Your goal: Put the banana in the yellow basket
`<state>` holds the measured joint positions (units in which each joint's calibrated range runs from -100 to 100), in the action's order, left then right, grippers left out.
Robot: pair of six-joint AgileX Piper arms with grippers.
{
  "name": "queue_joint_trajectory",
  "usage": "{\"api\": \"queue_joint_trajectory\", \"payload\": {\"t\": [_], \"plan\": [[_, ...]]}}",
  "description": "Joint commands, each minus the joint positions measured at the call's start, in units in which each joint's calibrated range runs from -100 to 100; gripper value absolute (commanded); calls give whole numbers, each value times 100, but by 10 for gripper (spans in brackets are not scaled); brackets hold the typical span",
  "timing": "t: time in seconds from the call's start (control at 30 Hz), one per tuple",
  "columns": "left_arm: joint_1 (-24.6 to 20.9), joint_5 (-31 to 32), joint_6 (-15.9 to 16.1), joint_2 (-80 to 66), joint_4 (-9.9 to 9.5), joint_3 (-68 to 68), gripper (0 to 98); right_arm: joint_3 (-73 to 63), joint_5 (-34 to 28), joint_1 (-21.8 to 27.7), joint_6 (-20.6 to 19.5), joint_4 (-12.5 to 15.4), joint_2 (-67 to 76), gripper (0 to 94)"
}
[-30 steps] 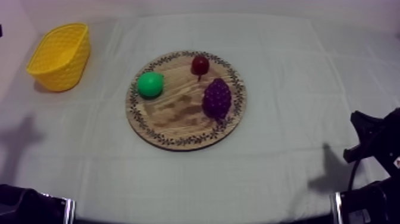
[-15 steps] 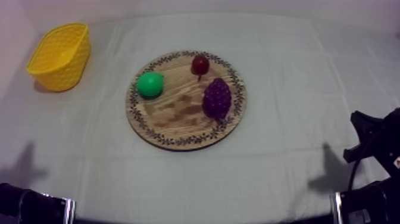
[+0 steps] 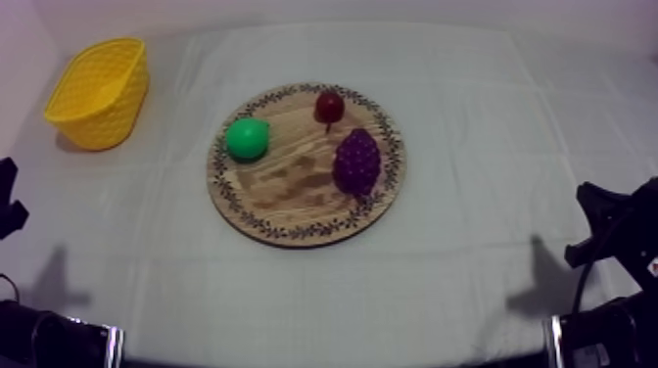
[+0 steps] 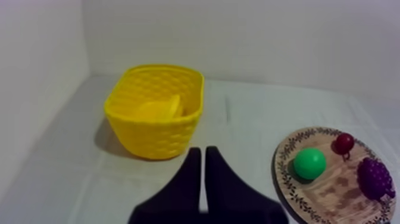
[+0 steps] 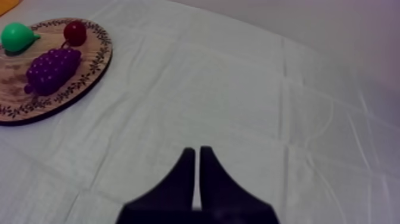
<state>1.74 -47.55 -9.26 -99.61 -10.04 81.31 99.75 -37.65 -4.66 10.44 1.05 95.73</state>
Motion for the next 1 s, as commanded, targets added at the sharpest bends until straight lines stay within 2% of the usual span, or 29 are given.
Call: {"api": "queue_joint_trajectory", "payload": {"t": [0.0,0.13,0.27,0.33,0.4,0.53,0.6,0.67,0.87,0.97], "plan": [[51,182,-112,-17,-48,371,1,2,-2,0,3,0,3,4],[119,717,-155,-34,-75,1090,1,2,-2,-1,2,0,3,4],[98,1432,594,-38,408,1640,1,2,-2,-1,1,0,3,4],[98,1621,797,-38,544,1745,1,2,-2,-1,2,0,3,4],[97,1707,616,-39,659,1797,1,2,-2,-1,3,0,3,4],[97,1769,-337,-39,748,1835,1,2,-2,-1,4,0,3,4],[97,1779,-605,-39,763,1841,1,2,-2,-1,2,0,3,4],[97,1784,-655,-39,770,1844,1,2,-2,-1,1,0,3,4],[97,1788,-307,-39,776,1846,1,2,-2,-1,-1,0,3,4],[97,1788,-234,-39,776,1846,1,2,-2,-1,-1,0,3,4]]}}
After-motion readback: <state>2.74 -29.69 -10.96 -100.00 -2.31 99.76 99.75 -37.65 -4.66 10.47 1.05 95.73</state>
